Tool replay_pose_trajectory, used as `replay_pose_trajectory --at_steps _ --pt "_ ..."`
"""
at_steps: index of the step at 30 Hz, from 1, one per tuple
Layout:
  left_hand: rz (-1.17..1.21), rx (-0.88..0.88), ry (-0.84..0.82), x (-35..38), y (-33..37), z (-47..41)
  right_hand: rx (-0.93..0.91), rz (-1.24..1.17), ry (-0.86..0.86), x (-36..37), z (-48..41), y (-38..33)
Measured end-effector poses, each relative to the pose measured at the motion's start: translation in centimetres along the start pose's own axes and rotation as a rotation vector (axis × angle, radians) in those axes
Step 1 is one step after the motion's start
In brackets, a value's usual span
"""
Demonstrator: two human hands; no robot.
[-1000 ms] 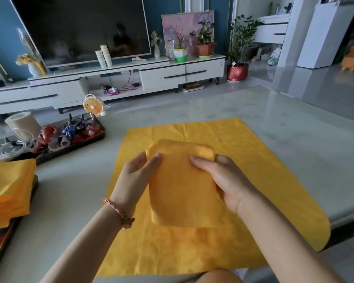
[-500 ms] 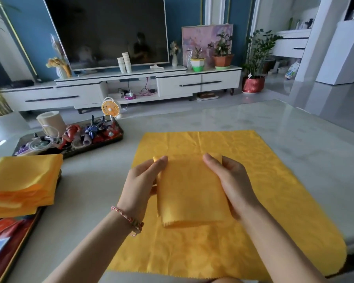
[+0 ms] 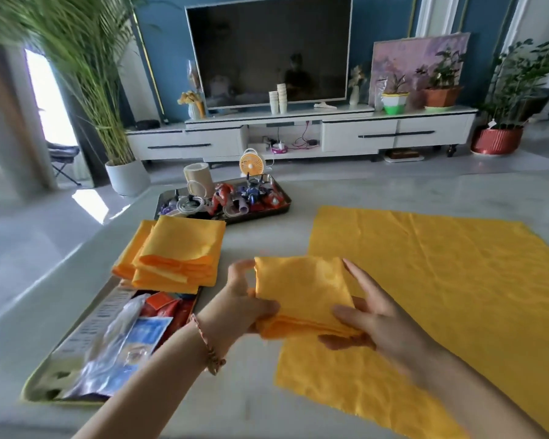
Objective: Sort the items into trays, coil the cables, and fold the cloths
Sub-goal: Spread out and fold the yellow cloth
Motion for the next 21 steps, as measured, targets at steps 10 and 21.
replay_pose_trajectory --at_steps 10,21 --pt "-0.036 0.341 0.537 -20.3 6.5 -3.4 -0.125 0.183 0.031 13.0 -7.8 -4.4" --pt "-0.696 0.091 0.598 -22.8 0.5 -7.7 0.145 0.227 0.094 17.4 -12.7 0.5"
Point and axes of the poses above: each hand's wrist, its own z-axis away from the middle knuckle, its own x-axis out of the palm, y = z × x, the point moved 10 cm from there along -z, towards the middle knuckle, and after that the axes turned 6 degrees about y, right-handed, at the moved point
